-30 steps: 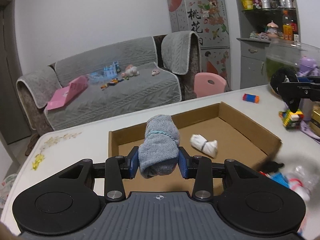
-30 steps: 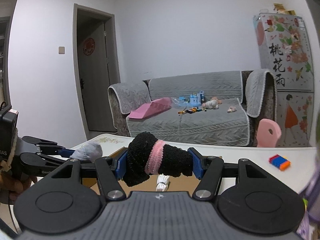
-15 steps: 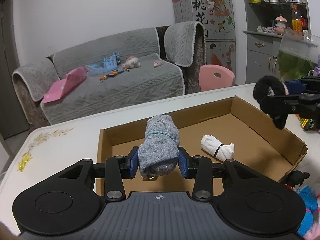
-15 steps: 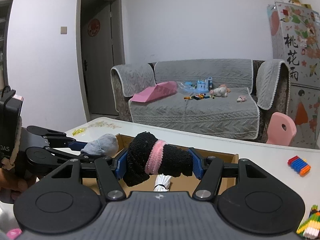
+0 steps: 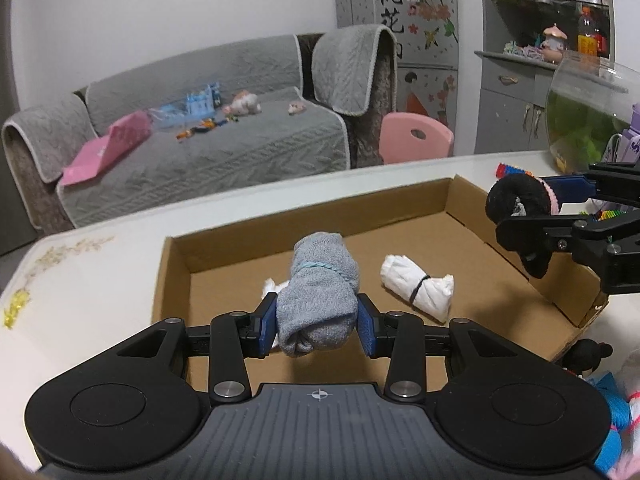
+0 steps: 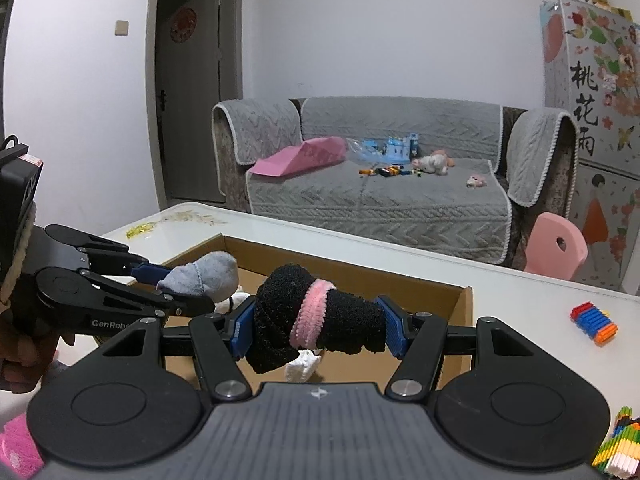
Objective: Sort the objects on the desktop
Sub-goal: 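Carry both socks into the box and open both grippers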
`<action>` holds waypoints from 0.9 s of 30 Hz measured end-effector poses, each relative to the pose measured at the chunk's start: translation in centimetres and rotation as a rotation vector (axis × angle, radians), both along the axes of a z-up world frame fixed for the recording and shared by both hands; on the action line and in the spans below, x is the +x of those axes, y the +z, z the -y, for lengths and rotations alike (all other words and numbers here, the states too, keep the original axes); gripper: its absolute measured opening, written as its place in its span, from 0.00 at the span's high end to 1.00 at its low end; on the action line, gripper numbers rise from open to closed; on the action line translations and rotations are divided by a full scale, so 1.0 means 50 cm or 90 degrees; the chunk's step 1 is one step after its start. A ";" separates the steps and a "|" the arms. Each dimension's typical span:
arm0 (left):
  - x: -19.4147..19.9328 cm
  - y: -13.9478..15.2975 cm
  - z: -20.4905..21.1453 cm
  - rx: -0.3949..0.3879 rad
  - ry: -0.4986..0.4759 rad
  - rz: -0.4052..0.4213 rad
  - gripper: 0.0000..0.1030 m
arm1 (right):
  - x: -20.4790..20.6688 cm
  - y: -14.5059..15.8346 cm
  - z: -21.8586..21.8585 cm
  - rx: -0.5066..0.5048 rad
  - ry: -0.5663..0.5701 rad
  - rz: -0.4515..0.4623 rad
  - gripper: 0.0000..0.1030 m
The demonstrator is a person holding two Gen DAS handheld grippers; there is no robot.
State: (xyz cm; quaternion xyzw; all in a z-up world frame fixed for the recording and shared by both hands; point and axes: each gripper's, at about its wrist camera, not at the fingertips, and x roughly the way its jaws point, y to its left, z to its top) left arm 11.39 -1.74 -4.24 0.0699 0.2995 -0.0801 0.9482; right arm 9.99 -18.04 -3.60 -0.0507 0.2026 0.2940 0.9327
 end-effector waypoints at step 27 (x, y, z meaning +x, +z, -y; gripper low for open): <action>0.012 -0.024 0.001 0.013 0.000 -0.055 0.54 | 0.036 -0.039 -0.010 -0.072 -0.051 -0.038 0.43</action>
